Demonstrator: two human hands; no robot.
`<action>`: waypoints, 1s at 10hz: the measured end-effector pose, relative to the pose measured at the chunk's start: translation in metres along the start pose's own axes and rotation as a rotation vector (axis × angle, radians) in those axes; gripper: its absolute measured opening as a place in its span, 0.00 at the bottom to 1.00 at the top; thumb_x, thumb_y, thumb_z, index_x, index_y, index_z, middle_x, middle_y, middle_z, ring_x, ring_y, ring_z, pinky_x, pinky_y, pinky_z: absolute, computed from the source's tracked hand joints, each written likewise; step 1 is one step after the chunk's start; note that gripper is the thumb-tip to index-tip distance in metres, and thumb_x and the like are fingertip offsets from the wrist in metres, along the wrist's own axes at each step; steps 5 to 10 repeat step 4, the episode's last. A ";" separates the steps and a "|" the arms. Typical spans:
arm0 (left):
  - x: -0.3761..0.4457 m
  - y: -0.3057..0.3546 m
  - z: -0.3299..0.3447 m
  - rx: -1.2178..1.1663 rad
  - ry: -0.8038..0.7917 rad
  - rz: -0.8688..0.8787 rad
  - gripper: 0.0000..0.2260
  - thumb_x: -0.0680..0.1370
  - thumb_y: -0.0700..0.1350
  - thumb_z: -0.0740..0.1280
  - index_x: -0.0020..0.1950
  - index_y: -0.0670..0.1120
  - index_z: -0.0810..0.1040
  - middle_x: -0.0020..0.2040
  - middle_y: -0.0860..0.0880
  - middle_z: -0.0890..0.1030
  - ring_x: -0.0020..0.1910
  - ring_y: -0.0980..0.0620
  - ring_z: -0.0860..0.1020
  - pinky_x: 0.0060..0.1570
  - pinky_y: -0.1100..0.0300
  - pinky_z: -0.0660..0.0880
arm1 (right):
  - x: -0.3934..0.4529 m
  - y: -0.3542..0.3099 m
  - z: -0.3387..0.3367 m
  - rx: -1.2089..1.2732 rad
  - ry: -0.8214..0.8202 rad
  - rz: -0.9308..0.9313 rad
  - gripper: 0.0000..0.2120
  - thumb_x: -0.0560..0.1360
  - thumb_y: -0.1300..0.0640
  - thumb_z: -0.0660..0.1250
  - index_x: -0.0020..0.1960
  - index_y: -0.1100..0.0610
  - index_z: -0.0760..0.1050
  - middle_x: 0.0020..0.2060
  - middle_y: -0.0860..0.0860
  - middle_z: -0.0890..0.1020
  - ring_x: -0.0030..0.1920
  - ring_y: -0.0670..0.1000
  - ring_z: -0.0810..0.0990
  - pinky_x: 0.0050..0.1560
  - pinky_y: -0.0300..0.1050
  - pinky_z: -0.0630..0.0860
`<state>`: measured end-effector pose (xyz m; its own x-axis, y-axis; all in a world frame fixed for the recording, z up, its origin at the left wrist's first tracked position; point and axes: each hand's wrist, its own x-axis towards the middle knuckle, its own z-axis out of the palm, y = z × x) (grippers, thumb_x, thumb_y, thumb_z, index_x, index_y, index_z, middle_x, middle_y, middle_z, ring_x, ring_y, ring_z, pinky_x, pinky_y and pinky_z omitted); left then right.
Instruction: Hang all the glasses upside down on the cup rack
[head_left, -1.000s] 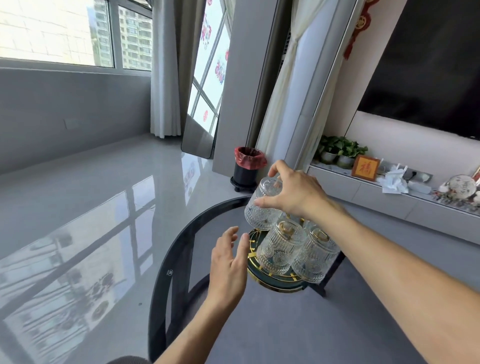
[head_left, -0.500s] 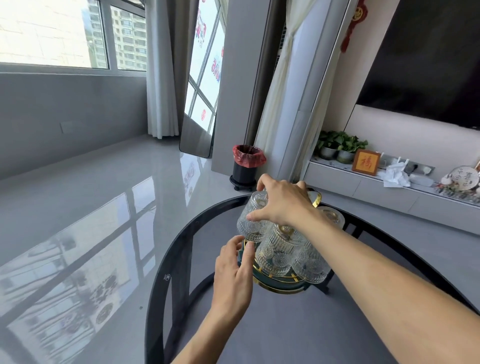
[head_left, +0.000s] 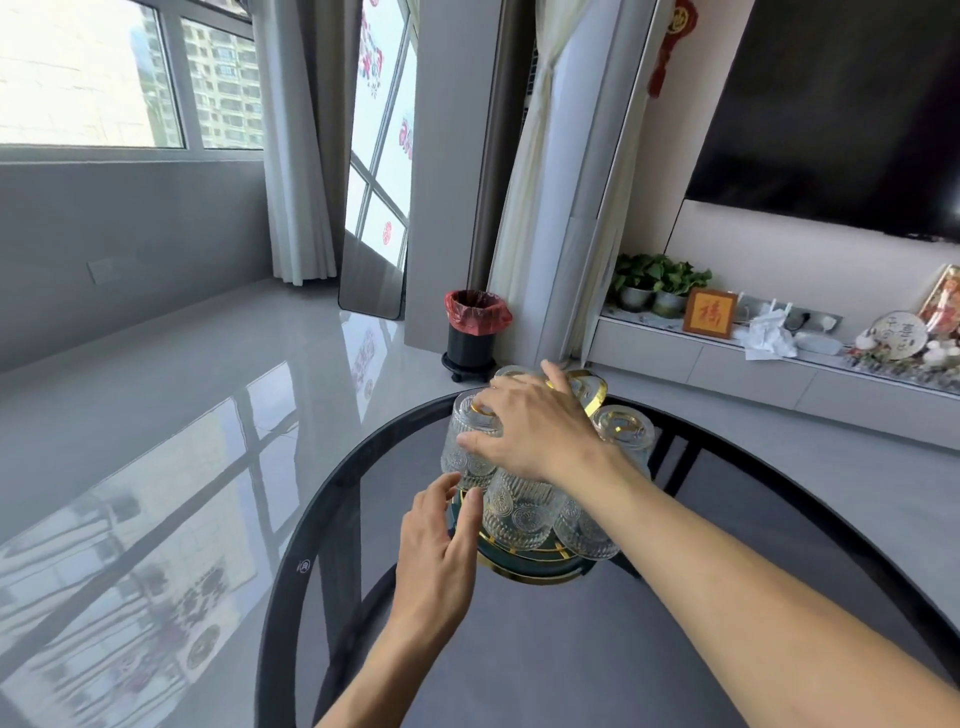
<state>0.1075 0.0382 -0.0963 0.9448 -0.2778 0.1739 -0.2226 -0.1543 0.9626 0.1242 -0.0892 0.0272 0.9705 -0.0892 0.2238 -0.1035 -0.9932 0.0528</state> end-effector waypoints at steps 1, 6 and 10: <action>-0.010 0.000 -0.003 0.122 -0.016 0.049 0.23 0.79 0.61 0.57 0.70 0.52 0.71 0.66 0.52 0.74 0.64 0.53 0.69 0.57 0.59 0.63 | -0.044 0.010 -0.004 0.164 0.222 0.039 0.24 0.77 0.39 0.59 0.66 0.52 0.75 0.72 0.50 0.73 0.74 0.52 0.64 0.76 0.54 0.46; -0.060 0.036 -0.034 -0.231 0.143 0.208 0.07 0.79 0.48 0.67 0.54 0.60 0.80 0.53 0.55 0.84 0.54 0.52 0.81 0.56 0.54 0.78 | -0.235 0.036 -0.051 1.173 0.546 0.465 0.11 0.73 0.45 0.71 0.55 0.44 0.80 0.59 0.43 0.83 0.62 0.44 0.78 0.60 0.41 0.76; -0.060 0.036 -0.034 -0.231 0.143 0.208 0.07 0.79 0.48 0.67 0.54 0.60 0.80 0.53 0.55 0.84 0.54 0.52 0.81 0.56 0.54 0.78 | -0.235 0.036 -0.051 1.173 0.546 0.465 0.11 0.73 0.45 0.71 0.55 0.44 0.80 0.59 0.43 0.83 0.62 0.44 0.78 0.60 0.41 0.76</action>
